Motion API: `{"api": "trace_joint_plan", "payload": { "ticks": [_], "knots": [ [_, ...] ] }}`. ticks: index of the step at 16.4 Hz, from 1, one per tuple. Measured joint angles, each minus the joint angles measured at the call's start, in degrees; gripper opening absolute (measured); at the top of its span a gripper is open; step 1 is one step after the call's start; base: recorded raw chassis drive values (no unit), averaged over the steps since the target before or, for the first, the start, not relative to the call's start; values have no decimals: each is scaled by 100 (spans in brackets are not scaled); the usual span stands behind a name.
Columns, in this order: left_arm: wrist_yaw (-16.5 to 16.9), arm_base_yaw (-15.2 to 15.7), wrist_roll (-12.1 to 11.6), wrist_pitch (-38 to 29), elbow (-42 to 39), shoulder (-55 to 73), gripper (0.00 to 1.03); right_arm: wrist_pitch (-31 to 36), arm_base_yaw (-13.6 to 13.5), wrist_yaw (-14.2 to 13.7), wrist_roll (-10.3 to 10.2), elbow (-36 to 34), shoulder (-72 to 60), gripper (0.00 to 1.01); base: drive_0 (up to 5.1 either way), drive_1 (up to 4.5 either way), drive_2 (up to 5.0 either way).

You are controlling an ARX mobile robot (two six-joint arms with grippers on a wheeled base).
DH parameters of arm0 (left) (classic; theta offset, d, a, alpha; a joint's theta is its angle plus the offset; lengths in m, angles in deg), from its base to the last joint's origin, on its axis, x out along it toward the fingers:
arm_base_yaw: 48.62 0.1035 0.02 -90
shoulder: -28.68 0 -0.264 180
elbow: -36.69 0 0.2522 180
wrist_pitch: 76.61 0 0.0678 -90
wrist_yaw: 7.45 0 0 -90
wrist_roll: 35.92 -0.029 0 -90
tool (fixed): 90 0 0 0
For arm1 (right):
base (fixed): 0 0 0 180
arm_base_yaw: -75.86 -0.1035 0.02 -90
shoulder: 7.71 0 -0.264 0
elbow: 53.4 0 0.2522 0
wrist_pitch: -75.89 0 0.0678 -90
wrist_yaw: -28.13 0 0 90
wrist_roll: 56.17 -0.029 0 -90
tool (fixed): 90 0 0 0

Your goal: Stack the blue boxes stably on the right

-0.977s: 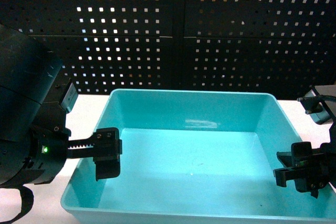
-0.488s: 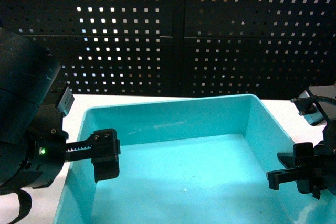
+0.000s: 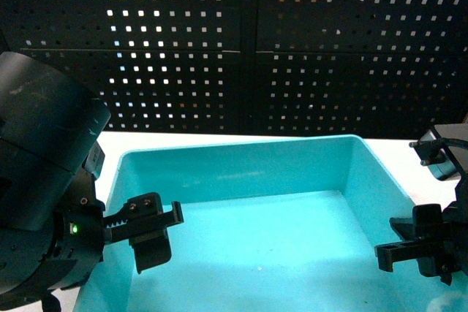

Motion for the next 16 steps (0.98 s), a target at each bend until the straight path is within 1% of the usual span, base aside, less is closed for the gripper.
{"api": "trace_joint_plan", "payload": {
  "ticks": [1, 3, 4, 6, 8, 9, 10, 11, 12, 13, 14, 16],
  "knots": [
    [-2, -2, 66, -33, -44, -9, 61, 59, 7, 0, 0, -57, 13, 2, 0, 0, 0],
    [-46, -2, 125, -59, -105, -17, 47, 87, 17, 0, 0, -122, 39, 2, 0, 0, 0],
    [-74, -2, 127, -77, -127, -20, 41, 114, 42, 0, 2, -153, 46, 2, 0, 0, 0],
    [-79, -11, 142, -116, -188, -26, 23, 181, 63, 15, 2, -258, 101, 2, 0, 0, 0],
    [-61, -52, 144, -146, -199, -42, 11, 192, 90, 57, 2, -328, 146, 2, 0, 0, 0],
    [-74, -92, 142, -146, -210, -50, 3, 192, 90, 66, 2, -369, 181, 2, 0, 0, 0],
    [-85, -136, 85, -179, -245, -96, 2, 269, 227, 216, 2, -435, 195, 2, 0, 0, 0],
    [-295, -227, -267, -297, -251, -243, 2, 249, 400, 337, 2, -446, 267, 2, 0, 0, 0],
    [-870, -378, -1456, -813, 35, -459, 2, 20, 621, 319, -15, -247, 789, 2, 0, 0, 0],
    [-1047, -352, -2166, -1025, 341, -693, 2, -28, 658, 262, 2, 61, 1154, 2, 0, 0, 0],
    [-1071, -306, -2474, -1071, 525, -839, 2, -35, 660, 212, 7, 212, 1344, 2, 0, 0, 0],
    [-1058, -240, -2874, -1130, 730, -1099, 2, -221, 693, 212, -20, 505, 1683, 2, 0, 0, 0]
  ]
}}
